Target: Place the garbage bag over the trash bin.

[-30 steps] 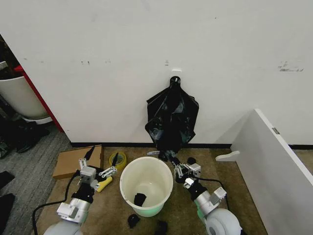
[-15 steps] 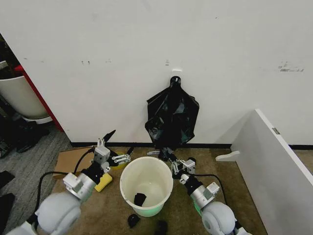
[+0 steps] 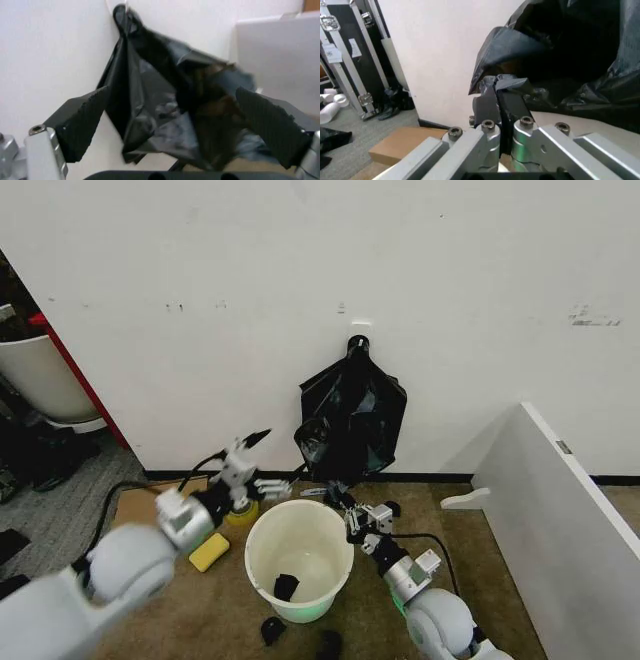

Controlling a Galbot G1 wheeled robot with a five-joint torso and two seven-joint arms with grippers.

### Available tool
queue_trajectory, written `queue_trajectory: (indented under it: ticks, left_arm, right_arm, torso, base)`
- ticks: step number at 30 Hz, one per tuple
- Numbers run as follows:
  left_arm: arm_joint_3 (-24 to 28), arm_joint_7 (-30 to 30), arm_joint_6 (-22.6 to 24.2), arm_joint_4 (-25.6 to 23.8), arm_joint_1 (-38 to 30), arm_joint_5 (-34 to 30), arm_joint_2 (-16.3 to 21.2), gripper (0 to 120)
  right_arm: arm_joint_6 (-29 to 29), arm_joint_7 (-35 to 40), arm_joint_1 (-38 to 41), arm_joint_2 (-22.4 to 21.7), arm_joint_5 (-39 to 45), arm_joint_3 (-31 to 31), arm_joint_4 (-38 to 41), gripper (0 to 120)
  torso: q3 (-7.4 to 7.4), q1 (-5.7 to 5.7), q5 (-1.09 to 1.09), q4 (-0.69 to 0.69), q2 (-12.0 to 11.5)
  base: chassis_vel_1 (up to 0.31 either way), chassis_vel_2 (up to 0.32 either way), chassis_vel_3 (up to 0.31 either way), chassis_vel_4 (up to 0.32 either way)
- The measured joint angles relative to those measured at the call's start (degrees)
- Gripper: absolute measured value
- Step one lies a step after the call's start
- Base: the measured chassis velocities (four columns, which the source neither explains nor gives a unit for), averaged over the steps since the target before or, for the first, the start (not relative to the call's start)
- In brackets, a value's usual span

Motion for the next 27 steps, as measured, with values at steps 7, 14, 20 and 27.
queue_trajectory:
  ticks: [7,14,20,27]
  left_arm:
    - [11.24,-0.77,7.75,0.78,-13.41,-3.58,0.47,100]
    - [21.58,1.21,10.94,5.66,-26.04,-7.75,-3.56,100]
    - [27.18,1.52,15.69,8.11,-34.82,-10.62,-6.04,100]
    - [34.07,2.78,21.52,8.79,-41.72,-10.58,-7.69,97]
  right_arm:
    - [0.23,-0.08,-0.49,0.69,-1.03,0.14,0.16,0]
    - [0.51,-0.26,-0.96,0.81,-2.41,0.30,0.44,0]
    - [0.72,-0.33,-1.40,0.81,-2.70,0.93,0.61,0]
    - [0.93,-0.47,-1.39,0.94,-2.99,0.91,0.49,0]
  torso:
    - [0.00,0.00,0.00,0.02,0.00]
    - [0.00,0.00,0.00,0.01,0.00]
    - [0.00,0.00,0.00,0.00,0.00]
    - [0.00,0.00,0.00,0.02,0.00]
  base:
    - [0.000,0.000,0.000,0.000]
    - [0.000,0.000,0.000,0.000]
    - [0.000,0.000,0.000,0.000]
    - [0.000,0.000,0.000,0.000]
